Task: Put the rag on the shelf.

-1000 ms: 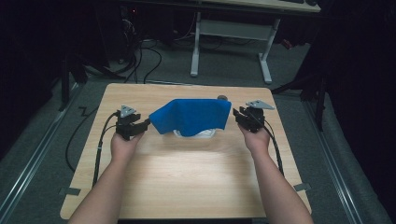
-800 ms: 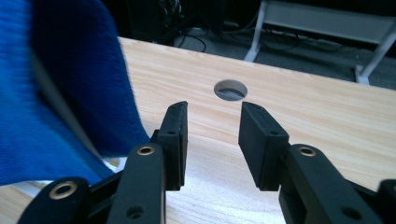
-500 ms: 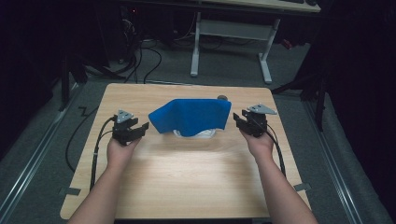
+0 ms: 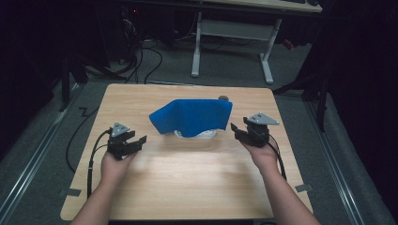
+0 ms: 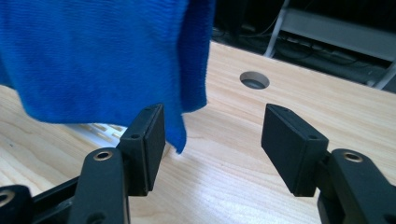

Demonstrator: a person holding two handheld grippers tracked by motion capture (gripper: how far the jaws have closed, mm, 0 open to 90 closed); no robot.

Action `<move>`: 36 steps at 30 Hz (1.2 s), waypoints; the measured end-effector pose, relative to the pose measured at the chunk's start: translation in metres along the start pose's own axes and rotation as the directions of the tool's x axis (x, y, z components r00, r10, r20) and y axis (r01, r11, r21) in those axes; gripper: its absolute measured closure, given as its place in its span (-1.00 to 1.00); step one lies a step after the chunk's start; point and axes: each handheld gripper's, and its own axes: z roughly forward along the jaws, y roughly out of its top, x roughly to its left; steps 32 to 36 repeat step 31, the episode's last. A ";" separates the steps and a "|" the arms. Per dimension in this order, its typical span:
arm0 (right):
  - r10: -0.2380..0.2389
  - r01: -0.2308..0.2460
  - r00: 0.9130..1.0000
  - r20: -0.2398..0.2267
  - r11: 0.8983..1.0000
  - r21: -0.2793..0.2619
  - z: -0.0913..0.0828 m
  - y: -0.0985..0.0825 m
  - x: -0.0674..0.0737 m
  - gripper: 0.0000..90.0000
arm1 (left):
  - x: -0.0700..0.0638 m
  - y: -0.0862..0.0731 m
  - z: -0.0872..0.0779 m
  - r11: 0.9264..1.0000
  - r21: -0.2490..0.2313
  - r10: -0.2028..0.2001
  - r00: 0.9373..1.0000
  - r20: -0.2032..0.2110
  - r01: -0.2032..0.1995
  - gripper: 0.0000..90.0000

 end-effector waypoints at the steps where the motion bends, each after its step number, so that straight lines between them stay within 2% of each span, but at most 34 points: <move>1: -0.003 0.003 1.000 -0.009 1.000 0.019 -0.002 -0.001 0.002 -0.18 | -0.002 -0.003 -0.003 1.000 -0.001 -0.006 1.000 0.011 0.006 -0.05; 2: 0.000 0.001 1.000 -0.021 1.000 0.028 -0.005 -0.002 0.004 -0.21 | -0.004 -0.007 -0.007 1.000 0.000 -0.010 1.000 0.023 0.010 -0.06; 5: 0.006 -0.006 0.999 -0.047 1.000 -0.002 -0.017 -0.013 0.013 -0.23 | -0.012 -0.018 -0.018 1.000 0.000 -0.007 0.999 0.050 0.007 -0.09; 9: -0.012 0.012 0.997 -0.073 1.000 0.000 -0.028 -0.031 0.025 -0.30 | -0.024 -0.034 -0.032 1.000 0.007 -0.001 0.997 0.080 0.000 -0.13; 11: -0.004 0.005 0.996 -0.094 1.000 0.008 -0.033 -0.042 0.032 -0.35 | -0.031 -0.042 -0.038 1.000 0.019 0.004 0.996 0.088 -0.005 -0.14; 13: -0.007 0.010 0.994 -0.105 1.000 0.026 -0.038 -0.053 0.040 -0.35 | -0.040 -0.052 -0.043 0.999 0.037 0.022 0.995 0.094 -0.026 -0.14; 15: -0.004 0.009 0.993 -0.119 0.999 0.048 -0.043 -0.064 0.046 -0.43 | -0.051 -0.063 -0.049 0.997 0.052 0.057 0.994 0.094 -0.062 -0.16; 16: -0.011 0.016 0.993 -0.119 0.999 0.041 -0.046 -0.070 0.050 -0.53 | -0.058 -0.070 -0.052 0.996 0.056 0.069 0.992 0.104 -0.075 -0.16; 17: -0.014 0.018 0.994 -0.108 0.999 0.035 -0.050 -0.078 0.053 -0.52 | -0.064 -0.077 -0.056 0.995 0.059 0.075 0.990 0.116 -0.082 -0.17; 19: 0.022 -0.019 0.996 -0.082 0.999 0.035 -0.059 -0.101 0.060 -0.48 | -0.073 -0.083 -0.062 0.992 0.091 0.075 0.987 0.145 -0.089 -0.16; 20: 0.046 -0.041 0.995 -0.091 0.998 0.056 -0.062 -0.112 0.062 -0.47 | -0.076 -0.084 -0.064 0.991 0.090 0.082 0.985 0.151 -0.096 -0.16; 21: 0.056 -0.044 0.991 -0.121 0.994 0.105 -0.062 -0.116 0.063 -0.52 | -0.077 -0.085 -0.066 0.990 0.090 0.094 0.985 0.146 -0.107 -0.17; 24: 0.009 0.002 0.995 -0.102 0.995 0.103 -0.063 -0.117 0.065 -0.51 | -0.077 -0.086 -0.065 0.987 0.102 0.107 0.985 0.135 -0.121 -0.19; 26: 0.031 -0.020 0.994 -0.104 0.994 0.103 -0.062 -0.115 0.065 -0.52 | -0.075 -0.086 -0.063 0.989 0.112 0.084 0.986 0.144 -0.100 -0.20; 29: 0.005 0.003 0.996 -0.094 0.997 0.080 -0.064 -0.114 0.066 -0.52 | -0.073 -0.084 -0.062 0.989 0.105 0.087 0.987 0.136 -0.101 -0.21; 31: 0.012 -0.005 0.995 -0.099 0.997 0.076 -0.066 -0.116 0.065 -0.52 | -0.072 -0.082 -0.061 0.991 0.099 0.076 0.987 0.139 -0.090 -0.21; 36: 0.012 -0.005 0.995 -0.099 0.997 0.076 -0.066 -0.116 0.065 -0.52 | -0.072 -0.082 -0.061 0.991 0.099 0.076 0.987 0.139 -0.090 -0.21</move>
